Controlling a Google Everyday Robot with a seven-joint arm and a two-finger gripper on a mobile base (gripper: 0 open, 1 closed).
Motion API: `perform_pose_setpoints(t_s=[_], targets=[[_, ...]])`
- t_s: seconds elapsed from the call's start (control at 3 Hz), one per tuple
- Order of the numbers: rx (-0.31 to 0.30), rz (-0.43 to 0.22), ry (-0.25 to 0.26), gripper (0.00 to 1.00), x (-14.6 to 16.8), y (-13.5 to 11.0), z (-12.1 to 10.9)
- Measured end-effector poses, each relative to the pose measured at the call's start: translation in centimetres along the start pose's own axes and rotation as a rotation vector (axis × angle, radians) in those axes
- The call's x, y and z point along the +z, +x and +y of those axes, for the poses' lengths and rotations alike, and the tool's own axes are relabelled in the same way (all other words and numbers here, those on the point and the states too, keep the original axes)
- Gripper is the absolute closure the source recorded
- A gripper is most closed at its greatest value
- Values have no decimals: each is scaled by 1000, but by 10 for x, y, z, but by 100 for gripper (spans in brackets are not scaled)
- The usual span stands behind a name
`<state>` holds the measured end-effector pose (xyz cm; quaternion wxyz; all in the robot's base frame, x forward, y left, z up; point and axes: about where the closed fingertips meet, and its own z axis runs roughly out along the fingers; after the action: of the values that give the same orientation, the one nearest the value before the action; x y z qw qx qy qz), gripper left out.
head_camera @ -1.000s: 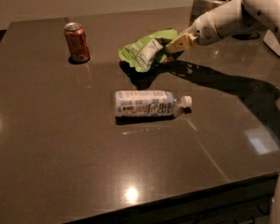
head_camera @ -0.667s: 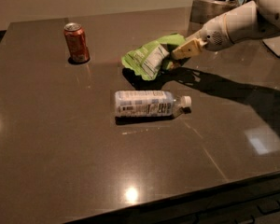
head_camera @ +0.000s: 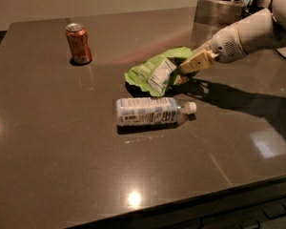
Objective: Move green rice chip bag near blue plastic bottle
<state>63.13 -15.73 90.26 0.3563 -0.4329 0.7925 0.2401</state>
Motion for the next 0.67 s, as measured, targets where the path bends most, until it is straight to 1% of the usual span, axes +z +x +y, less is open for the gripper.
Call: perform_pose_setpoints(t_s=[0.33, 0.67], targets=[[2, 22, -14, 30, 0, 7, 7], [1, 22, -18, 7, 3, 6, 7]])
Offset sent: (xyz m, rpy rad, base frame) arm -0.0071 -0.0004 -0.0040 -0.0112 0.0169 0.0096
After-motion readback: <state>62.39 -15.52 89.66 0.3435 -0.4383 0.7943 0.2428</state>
